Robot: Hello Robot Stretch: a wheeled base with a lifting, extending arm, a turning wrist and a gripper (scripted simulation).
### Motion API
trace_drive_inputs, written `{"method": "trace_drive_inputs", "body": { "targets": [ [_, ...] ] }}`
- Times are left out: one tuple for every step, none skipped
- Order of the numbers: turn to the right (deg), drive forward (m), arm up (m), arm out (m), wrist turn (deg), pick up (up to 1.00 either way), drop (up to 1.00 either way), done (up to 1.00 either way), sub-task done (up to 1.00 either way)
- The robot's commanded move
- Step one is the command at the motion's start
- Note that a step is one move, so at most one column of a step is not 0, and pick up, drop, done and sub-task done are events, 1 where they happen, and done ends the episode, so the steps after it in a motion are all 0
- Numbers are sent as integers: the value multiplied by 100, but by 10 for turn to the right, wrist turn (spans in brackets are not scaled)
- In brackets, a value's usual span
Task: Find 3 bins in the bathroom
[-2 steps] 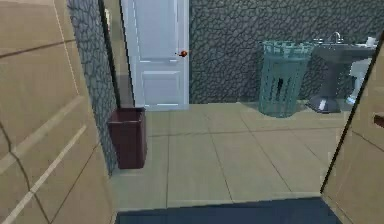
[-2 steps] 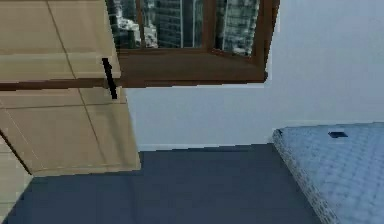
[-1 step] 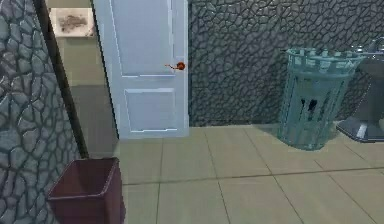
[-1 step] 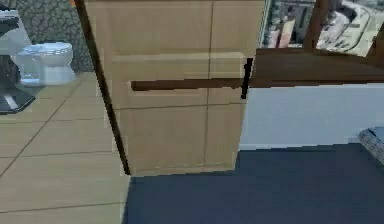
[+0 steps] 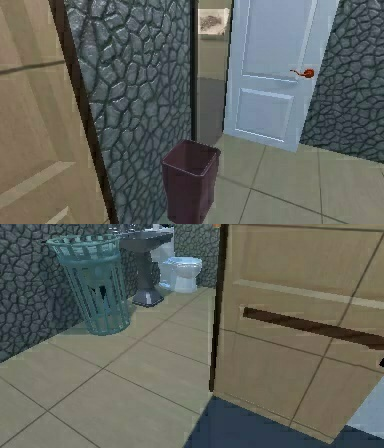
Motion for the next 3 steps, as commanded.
{"method": "trace_drive_inputs", "body": {
  "targets": [
    [0, 0, 0, 0, 0, 0, 0, 0, 100],
    [450, 0, 0, 0, 0, 0, 0, 0, 0],
    [270, 0, 0, 0, 0, 0, 0, 0, 0]
  ]
}}
